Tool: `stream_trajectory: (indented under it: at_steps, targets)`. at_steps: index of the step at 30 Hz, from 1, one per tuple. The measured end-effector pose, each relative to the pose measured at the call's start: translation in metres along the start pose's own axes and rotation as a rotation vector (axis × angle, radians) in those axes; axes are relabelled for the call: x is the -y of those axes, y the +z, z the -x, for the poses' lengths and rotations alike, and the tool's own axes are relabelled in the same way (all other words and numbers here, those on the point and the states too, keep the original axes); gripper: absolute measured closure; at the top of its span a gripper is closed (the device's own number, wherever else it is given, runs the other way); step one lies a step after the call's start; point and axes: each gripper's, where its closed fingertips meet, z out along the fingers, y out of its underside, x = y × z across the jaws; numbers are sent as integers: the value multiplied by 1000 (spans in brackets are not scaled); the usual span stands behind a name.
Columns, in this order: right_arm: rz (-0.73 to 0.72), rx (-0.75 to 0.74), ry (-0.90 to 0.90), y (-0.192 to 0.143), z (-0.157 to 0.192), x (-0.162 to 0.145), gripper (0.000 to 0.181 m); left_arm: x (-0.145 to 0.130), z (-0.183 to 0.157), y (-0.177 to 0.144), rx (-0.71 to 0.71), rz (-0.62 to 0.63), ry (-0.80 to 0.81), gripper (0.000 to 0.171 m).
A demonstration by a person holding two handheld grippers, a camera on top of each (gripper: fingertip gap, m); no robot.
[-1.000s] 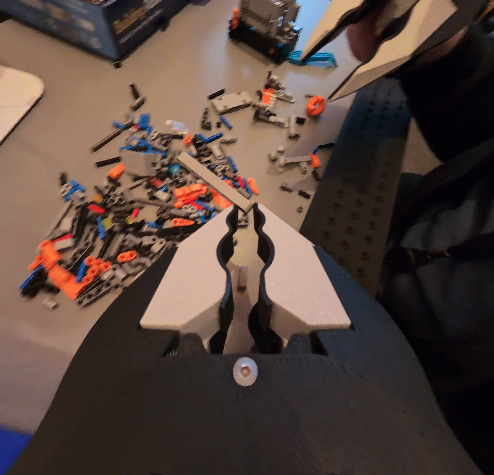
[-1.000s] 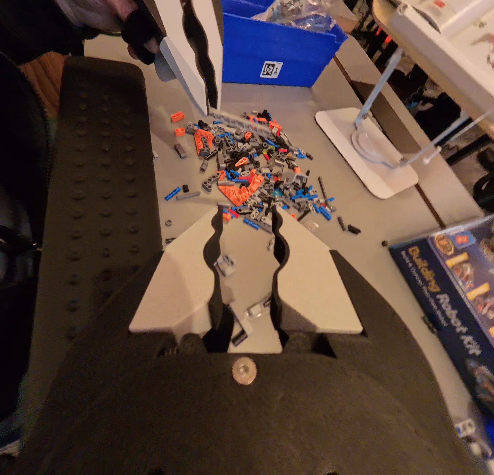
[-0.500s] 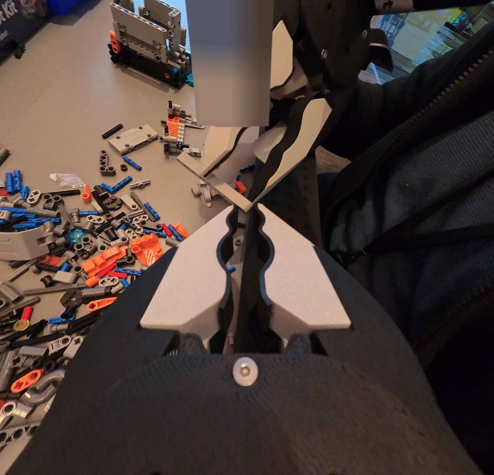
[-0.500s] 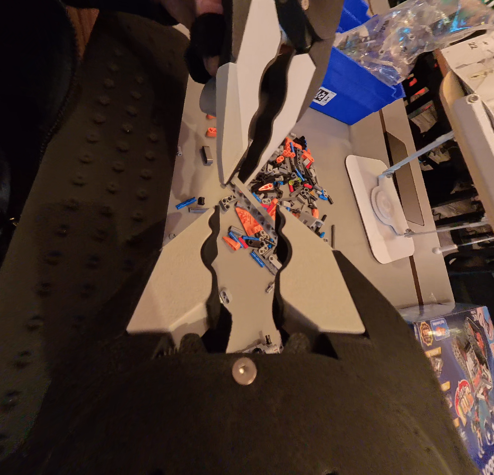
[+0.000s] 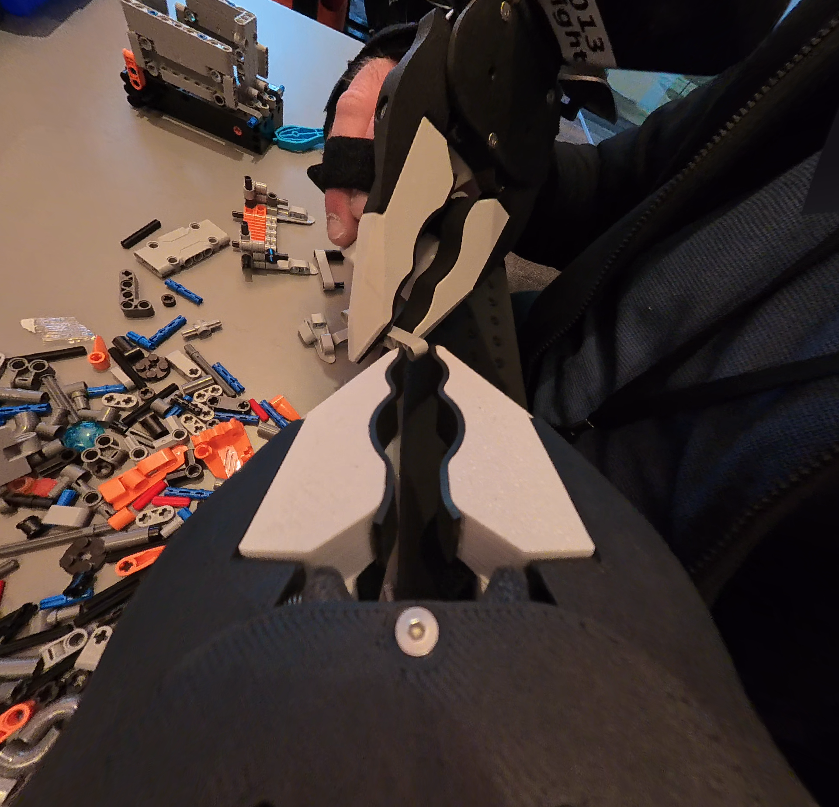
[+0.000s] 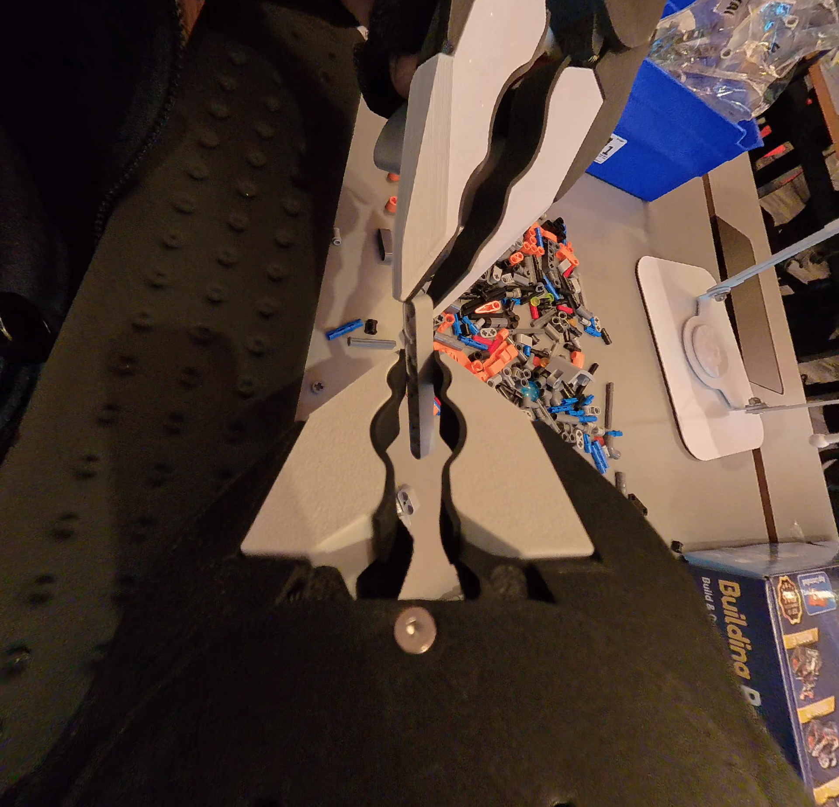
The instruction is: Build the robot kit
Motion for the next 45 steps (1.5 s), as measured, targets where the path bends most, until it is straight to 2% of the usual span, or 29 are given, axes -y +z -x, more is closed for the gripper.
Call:
stream_trajectory:
  at_steps: [45]
  targets:
    - [-68, -91, 96, -10, -22, -4, 173, 23, 15, -2, 25, -213, 9, 165]
